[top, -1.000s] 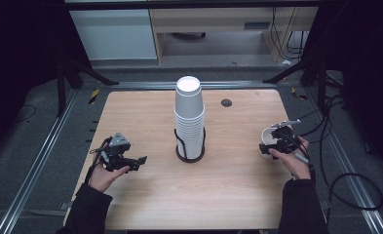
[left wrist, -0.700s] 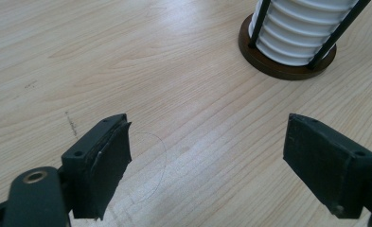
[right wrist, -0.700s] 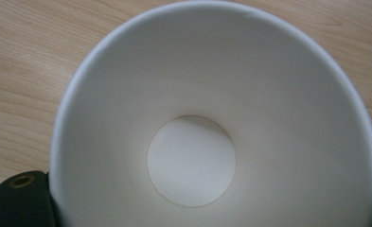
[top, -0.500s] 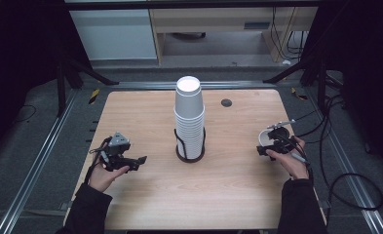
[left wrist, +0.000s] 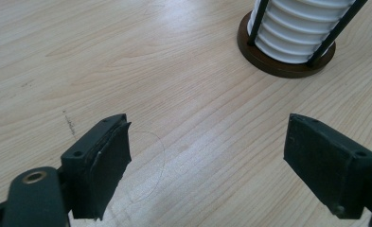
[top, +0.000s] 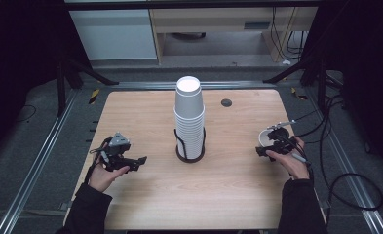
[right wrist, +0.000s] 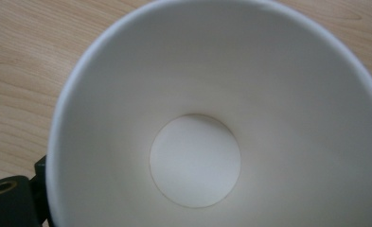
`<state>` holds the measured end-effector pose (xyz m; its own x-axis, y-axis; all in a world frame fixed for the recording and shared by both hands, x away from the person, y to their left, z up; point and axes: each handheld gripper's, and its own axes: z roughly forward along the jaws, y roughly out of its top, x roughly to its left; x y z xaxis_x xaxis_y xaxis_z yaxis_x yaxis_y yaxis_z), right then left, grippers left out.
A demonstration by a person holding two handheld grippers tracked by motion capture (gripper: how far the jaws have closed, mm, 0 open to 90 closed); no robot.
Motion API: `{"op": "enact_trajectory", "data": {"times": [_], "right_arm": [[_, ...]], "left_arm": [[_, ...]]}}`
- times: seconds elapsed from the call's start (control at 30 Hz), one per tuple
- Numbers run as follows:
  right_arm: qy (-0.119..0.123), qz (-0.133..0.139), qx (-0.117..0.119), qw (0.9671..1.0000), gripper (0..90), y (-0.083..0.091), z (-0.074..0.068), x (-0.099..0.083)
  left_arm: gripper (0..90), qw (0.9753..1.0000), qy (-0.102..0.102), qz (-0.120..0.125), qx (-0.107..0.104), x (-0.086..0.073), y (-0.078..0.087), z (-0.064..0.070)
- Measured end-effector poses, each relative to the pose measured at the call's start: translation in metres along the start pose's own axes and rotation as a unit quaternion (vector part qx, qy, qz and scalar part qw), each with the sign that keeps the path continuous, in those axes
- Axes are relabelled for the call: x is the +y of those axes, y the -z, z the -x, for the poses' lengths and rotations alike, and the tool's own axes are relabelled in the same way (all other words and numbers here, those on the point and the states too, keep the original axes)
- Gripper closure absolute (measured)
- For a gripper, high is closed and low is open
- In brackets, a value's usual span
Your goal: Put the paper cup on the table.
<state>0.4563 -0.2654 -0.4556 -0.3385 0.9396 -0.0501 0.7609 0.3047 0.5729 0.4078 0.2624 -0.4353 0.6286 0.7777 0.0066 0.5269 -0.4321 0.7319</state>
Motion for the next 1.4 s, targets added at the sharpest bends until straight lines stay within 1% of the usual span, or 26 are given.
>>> {"op": "enact_trajectory", "data": {"times": [0.07,0.33,0.53,0.67,0.93,1.07,1.17,1.27,1.3,1.4], "right_arm": [[-0.001,-0.004,0.002,1.0,5.5,0.0,0.0,0.0],[-0.007,-0.004,0.003,1.0,3.1,0.004,0.0,-0.004],[-0.002,-0.001,-0.003,1.0,2.6,0.01,-0.003,-0.006],[-0.003,0.002,-0.003,1.0,2.4,0.015,-0.005,-0.009],[-0.006,-0.007,-0.01,0.9999,2.0,0.018,-0.008,-0.02],[-0.009,-0.005,-0.007,0.9999,1.9,0.023,-0.01,-0.027],[-0.005,-0.004,-0.006,1.0,1.8,0.028,-0.012,-0.032],[-0.009,-0.002,-0.006,0.9999,1.4,0.033,-0.013,-0.036],[-0.013,0.0,-0.006,0.9999,1.5,0.035,-0.014,-0.037],[-0.012,0.01,-0.005,0.9999,1.3,0.039,-0.016,-0.041]], "left_arm": [[14.6,1.0,0.0,0.0,0.0,0.0,0.0,0.0],[14.4,1.0,0.003,0.004,0.002,0.0,0.003,-0.002],[14.3,1.0,0.005,0.007,0.004,0.0,0.006,-0.003],[14.3,0.9999,0.007,0.009,0.005,0.0,0.008,-0.003],[13.9,0.9998,0.008,0.016,0.006,0.0,0.013,-0.004],[13.8,0.9997,0.011,0.022,0.007,0.001,0.018,-0.005],[13.7,0.9995,0.012,0.026,0.009,0.001,0.02,-0.006],[13.7,0.9995,0.013,0.028,0.01,0.001,0.022,-0.006],[13.6,0.9995,0.012,0.029,0.01,0.001,0.022,-0.006],[13.4,0.9994,0.012,0.029,0.011,0.001,0.023,-0.007]]}}
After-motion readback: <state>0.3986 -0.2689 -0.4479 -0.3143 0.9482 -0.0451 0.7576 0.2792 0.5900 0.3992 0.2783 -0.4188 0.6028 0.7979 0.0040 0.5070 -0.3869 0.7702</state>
